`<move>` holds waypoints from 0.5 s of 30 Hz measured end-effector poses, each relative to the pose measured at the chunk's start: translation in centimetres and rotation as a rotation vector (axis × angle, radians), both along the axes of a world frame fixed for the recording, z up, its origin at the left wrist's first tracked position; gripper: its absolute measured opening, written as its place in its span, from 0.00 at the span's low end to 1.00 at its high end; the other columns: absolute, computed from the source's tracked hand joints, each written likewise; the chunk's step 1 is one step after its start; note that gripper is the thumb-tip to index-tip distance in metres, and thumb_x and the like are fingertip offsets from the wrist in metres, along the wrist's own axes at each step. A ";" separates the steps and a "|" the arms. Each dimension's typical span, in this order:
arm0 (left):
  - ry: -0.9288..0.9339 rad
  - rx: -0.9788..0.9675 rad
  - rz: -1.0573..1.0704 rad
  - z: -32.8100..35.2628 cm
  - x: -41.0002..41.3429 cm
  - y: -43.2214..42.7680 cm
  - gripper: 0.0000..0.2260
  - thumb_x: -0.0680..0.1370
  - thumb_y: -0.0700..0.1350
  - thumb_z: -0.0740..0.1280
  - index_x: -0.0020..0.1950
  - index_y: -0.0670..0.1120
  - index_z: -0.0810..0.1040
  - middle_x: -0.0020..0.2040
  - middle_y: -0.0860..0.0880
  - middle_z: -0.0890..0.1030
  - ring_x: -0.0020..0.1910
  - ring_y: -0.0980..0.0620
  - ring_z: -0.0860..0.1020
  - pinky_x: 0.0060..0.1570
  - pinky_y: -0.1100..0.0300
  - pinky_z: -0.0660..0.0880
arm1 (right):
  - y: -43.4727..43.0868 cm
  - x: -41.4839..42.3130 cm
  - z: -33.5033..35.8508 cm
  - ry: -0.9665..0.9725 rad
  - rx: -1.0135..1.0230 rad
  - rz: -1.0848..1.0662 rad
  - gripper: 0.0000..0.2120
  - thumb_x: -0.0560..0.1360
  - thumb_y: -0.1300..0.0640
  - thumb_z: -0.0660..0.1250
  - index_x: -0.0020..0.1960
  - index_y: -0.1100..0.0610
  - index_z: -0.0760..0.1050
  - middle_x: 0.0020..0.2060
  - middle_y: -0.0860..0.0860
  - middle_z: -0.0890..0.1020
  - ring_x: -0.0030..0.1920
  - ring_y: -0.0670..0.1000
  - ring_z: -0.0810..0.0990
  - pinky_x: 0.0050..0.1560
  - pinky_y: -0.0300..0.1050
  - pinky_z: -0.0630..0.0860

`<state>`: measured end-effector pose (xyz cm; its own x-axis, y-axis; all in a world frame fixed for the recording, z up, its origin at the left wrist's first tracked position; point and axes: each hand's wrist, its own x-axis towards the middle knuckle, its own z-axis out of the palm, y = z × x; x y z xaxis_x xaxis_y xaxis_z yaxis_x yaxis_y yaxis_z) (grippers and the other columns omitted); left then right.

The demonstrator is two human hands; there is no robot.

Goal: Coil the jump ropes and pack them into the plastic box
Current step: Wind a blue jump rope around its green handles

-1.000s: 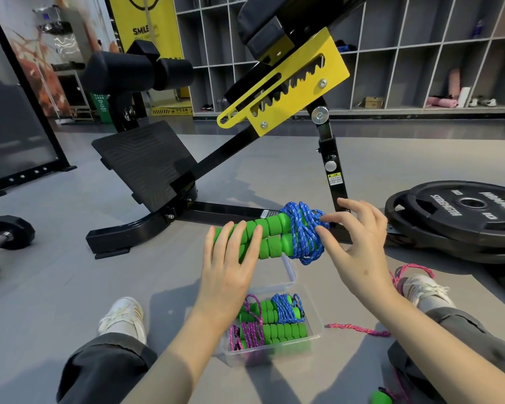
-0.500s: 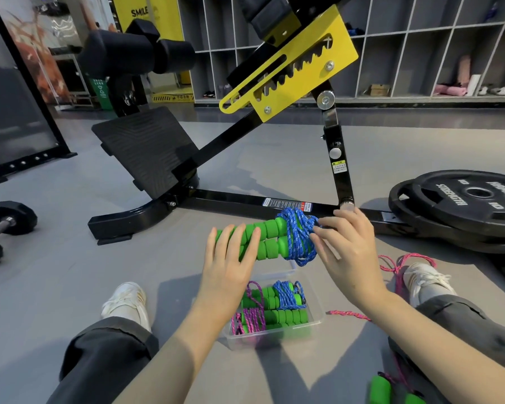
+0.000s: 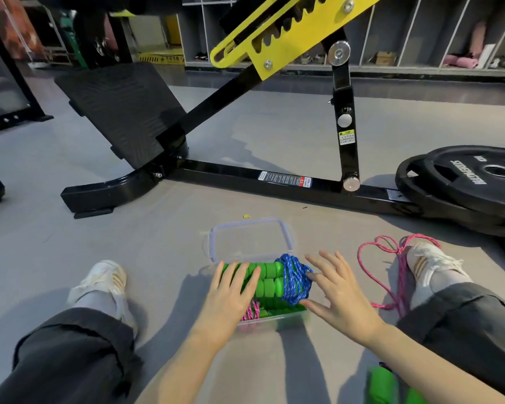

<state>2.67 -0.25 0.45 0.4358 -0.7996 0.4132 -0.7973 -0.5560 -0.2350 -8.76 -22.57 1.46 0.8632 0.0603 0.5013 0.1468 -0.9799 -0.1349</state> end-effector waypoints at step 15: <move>0.411 0.121 -0.078 -3.4 1.1 -1.2 0.37 0.50 0.48 0.85 0.53 0.50 0.70 0.52 0.45 0.83 0.50 0.44 0.82 0.51 0.47 0.78 | -0.2 1.1 -4.6 0.265 0.484 -0.176 0.25 0.63 0.42 0.59 0.53 0.57 0.73 0.60 0.47 0.70 0.66 0.50 0.59 0.62 0.39 0.55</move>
